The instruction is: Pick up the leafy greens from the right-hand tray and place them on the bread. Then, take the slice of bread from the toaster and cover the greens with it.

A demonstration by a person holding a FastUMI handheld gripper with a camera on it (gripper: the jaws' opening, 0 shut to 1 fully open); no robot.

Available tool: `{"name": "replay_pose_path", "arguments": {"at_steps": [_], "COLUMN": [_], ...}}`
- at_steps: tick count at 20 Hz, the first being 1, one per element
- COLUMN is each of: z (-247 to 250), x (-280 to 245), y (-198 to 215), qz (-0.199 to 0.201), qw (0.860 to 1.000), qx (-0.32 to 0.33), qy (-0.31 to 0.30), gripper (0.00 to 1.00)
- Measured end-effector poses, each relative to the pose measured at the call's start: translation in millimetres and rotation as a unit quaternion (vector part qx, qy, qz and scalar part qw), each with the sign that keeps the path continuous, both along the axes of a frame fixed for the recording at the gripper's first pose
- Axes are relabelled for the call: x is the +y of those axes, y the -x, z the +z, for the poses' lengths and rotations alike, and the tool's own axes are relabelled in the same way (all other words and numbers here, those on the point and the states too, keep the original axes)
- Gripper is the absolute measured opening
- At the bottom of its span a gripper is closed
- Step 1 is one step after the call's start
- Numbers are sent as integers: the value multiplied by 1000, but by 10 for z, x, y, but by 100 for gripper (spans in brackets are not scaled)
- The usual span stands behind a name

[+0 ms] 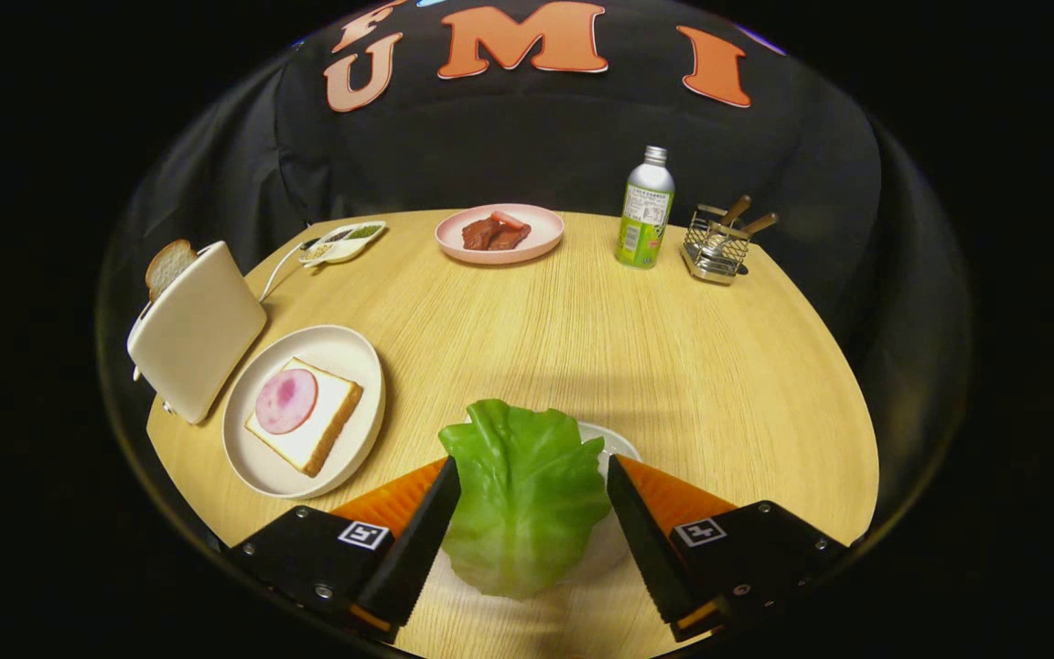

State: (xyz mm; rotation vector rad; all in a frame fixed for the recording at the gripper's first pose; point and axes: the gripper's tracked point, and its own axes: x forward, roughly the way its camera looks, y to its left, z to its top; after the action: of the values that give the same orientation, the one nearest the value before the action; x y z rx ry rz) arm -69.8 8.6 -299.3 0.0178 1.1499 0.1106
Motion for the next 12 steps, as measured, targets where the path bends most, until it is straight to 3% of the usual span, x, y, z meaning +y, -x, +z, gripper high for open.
{"name": "replay_pose_path", "arguments": {"at_steps": [4,7,9,11,12], "z": [-210,-331,-345,-328,-328], "x": [66,93,78,93,97], "y": [120,160,128,97,76], "qz": [16,3,-7,-19,-27], "qw": [999,997,997,997,997], "qx": [48,73,70,68,66], "qy": [7,6,7,-3,-11], "gripper": [96,87,74,54,37]}}
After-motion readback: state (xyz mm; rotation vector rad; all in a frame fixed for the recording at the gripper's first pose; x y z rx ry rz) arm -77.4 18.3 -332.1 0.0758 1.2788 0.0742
